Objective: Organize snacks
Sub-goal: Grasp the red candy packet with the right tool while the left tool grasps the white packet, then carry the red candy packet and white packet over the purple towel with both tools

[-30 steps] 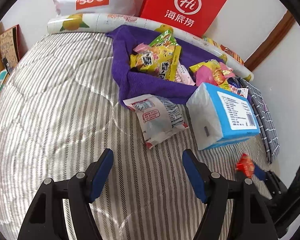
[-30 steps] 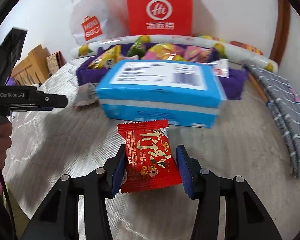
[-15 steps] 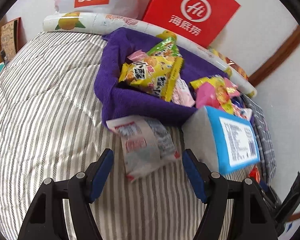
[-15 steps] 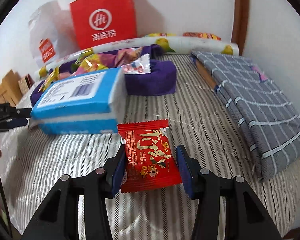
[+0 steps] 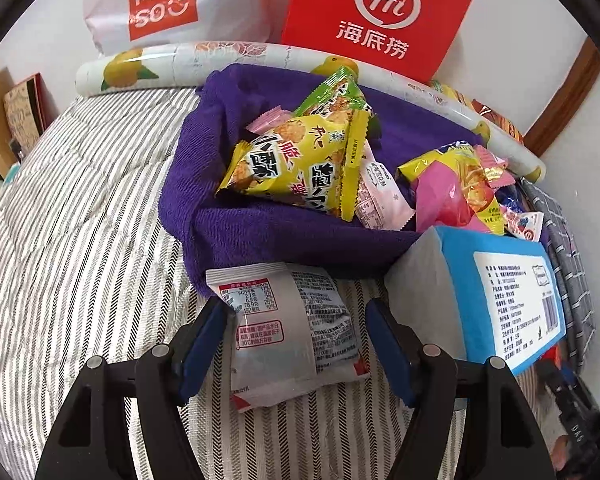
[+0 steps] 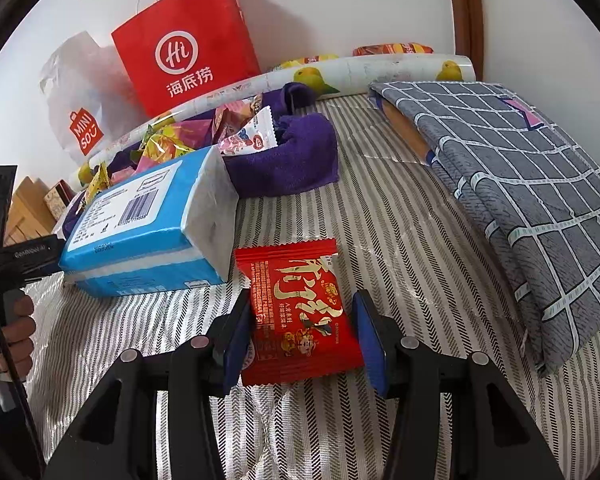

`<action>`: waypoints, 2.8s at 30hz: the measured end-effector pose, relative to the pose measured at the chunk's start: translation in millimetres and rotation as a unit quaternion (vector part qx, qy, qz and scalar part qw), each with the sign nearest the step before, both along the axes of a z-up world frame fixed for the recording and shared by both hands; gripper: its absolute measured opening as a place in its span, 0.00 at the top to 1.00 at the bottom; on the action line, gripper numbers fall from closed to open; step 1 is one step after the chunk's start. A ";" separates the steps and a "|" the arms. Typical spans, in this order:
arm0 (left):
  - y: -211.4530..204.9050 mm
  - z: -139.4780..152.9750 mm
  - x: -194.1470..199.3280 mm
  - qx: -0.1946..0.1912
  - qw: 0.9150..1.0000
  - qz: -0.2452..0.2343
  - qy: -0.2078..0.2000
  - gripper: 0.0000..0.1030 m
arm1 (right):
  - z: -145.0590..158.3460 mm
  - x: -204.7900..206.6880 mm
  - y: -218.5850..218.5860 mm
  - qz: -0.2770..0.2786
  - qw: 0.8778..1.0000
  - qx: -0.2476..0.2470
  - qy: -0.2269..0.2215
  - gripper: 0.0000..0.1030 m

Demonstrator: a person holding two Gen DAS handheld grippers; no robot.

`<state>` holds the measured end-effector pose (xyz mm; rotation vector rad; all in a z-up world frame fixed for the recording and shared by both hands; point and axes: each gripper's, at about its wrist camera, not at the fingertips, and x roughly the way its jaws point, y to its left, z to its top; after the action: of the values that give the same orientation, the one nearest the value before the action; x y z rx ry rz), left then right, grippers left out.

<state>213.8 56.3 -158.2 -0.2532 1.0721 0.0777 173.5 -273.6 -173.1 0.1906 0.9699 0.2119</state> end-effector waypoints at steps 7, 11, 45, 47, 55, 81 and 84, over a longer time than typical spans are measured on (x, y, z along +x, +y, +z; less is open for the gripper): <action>8.6 2.2 -10.0 -0.008 1.000 -0.009 -0.007 0.46 | 0.0 1.0 -0.4 0.000 1.000 0.001 0.001 0.52; 12.2 4.8 -23.8 -0.025 1.000 -0.013 -0.010 0.47 | 0.3 0.5 1.4 0.001 1.000 -0.006 0.001 0.52; -26.1 -2.8 -71.0 0.095 0.993 -0.057 -0.036 0.38 | 0.2 1.0 3.7 0.003 1.000 -0.015 0.002 0.51; -26.3 -2.9 -71.1 0.096 0.993 -0.057 -0.036 0.38 | 0.4 0.8 3.6 0.003 1.000 -0.016 0.002 0.51; -27.6 -4.5 -70.7 0.093 0.993 -0.063 -0.034 0.34 | 0.1 1.4 4.0 0.004 1.000 -0.018 0.003 0.51; -22.0 14.3 -90.0 0.054 0.997 -0.045 -0.028 0.43 | 3.1 -1.6 9.3 0.013 0.999 -0.036 -0.002 0.52; -22.3 19.7 -93.4 0.060 0.997 -0.048 -0.031 0.43 | 9.2 -8.1 13.4 0.021 0.999 -0.042 -0.006 0.52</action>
<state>120.5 34.0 -138.5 -0.0954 1.0134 0.0467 165.3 -260.1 -163.8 0.0931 0.9699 0.2099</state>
